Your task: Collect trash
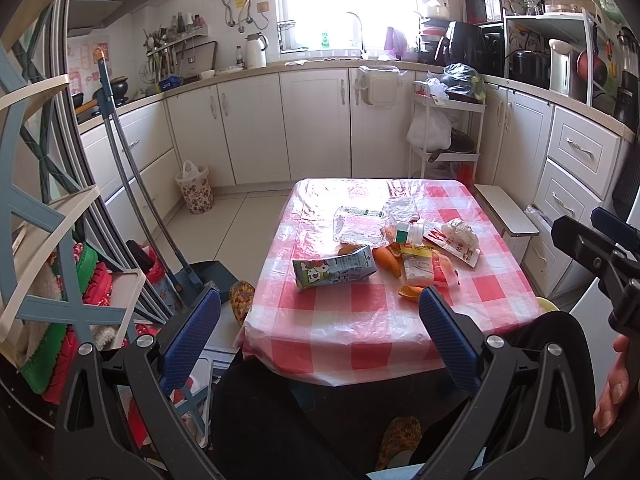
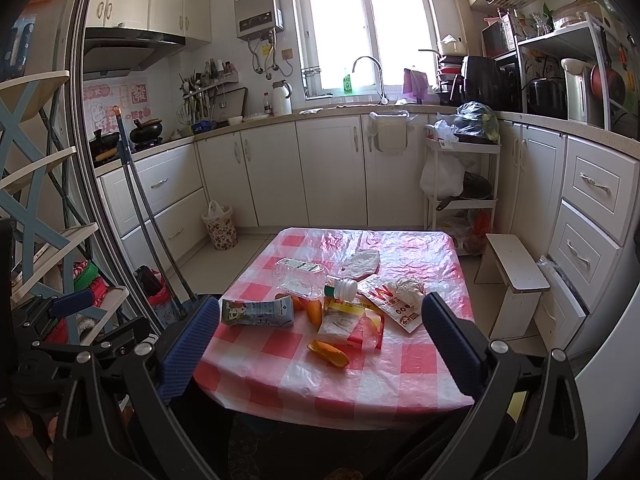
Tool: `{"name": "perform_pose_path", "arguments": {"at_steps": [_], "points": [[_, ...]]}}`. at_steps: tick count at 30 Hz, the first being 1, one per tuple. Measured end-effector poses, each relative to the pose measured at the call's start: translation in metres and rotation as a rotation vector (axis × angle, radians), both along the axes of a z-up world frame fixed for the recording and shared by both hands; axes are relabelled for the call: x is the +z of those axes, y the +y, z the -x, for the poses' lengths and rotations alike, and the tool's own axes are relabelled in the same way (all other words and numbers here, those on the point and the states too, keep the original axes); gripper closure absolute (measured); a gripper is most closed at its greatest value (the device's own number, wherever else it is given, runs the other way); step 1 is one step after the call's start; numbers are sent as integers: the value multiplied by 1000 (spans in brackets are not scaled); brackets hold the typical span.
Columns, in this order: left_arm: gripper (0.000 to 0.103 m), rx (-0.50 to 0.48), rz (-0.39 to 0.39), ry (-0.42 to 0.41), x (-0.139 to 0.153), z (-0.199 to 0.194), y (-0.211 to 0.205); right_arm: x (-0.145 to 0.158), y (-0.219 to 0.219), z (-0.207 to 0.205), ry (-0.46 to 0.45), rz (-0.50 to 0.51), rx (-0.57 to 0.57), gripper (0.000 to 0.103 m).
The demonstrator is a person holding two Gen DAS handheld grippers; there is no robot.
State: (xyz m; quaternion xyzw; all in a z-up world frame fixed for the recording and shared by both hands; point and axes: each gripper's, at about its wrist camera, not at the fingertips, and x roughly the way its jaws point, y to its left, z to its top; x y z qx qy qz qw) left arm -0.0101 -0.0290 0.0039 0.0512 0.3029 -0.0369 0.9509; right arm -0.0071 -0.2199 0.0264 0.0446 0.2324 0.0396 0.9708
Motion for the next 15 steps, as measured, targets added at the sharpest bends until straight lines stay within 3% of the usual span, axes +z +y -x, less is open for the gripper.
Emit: {"name": "perform_pose_path", "arguments": {"at_steps": [15], "points": [[7, 1, -1, 1, 0, 0, 0, -1, 0, 0, 0, -1, 2, 6]]}}
